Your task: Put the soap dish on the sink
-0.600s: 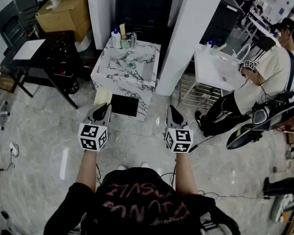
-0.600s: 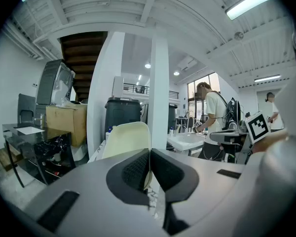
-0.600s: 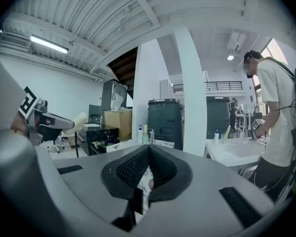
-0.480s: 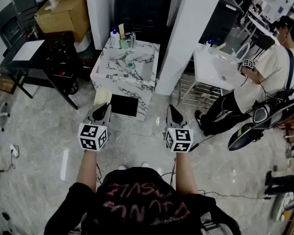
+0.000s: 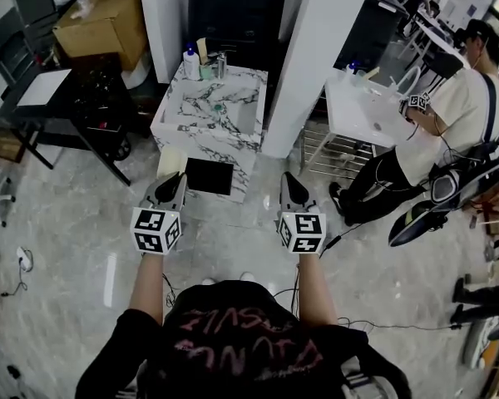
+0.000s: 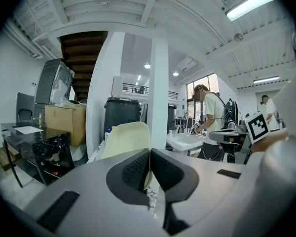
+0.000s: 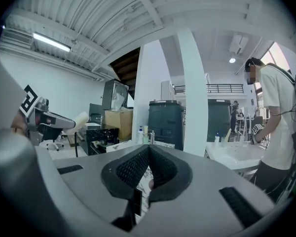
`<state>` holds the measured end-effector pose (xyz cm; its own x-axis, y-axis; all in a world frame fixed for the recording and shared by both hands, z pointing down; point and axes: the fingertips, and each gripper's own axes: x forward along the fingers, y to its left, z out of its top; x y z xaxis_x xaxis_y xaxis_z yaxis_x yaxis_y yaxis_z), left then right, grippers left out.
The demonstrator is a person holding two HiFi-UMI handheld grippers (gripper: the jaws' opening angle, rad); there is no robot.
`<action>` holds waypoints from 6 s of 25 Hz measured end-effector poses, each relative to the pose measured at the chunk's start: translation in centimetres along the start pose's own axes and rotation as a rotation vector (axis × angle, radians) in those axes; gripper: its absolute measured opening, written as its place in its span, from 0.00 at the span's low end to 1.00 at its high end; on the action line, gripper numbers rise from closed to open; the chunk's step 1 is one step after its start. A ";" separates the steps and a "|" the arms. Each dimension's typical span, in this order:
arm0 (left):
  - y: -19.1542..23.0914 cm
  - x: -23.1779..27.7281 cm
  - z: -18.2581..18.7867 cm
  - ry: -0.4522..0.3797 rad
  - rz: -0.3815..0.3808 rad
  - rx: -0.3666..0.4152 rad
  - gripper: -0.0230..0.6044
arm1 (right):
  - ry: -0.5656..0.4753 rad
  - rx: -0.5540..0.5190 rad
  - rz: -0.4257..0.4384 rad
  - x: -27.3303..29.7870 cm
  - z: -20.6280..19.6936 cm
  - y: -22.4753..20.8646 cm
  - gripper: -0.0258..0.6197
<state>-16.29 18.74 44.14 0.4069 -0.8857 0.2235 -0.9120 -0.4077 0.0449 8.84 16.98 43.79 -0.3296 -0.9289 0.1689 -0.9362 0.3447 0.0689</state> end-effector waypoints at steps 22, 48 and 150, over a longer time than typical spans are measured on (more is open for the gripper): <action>3.0 0.2 -0.3 -0.005 -0.062 0.051 0.08 | -0.026 0.003 -0.053 2.2 0.9 2.5 0.05; 9.1 23.0 1.3 0.097 -0.040 0.044 0.08 | 0.022 0.045 0.006 24.9 0.2 -8.3 0.05; 11.5 68.4 -10.5 0.643 -0.528 0.459 0.10 | 0.312 0.130 -0.147 47.5 -8.1 -23.0 0.05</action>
<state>0.53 -44.17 70.11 0.5296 -0.3260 0.7831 -0.4533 -0.8891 -0.0635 15.67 -33.93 58.14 -0.1557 -0.8743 0.4598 -0.9852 0.1715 -0.0075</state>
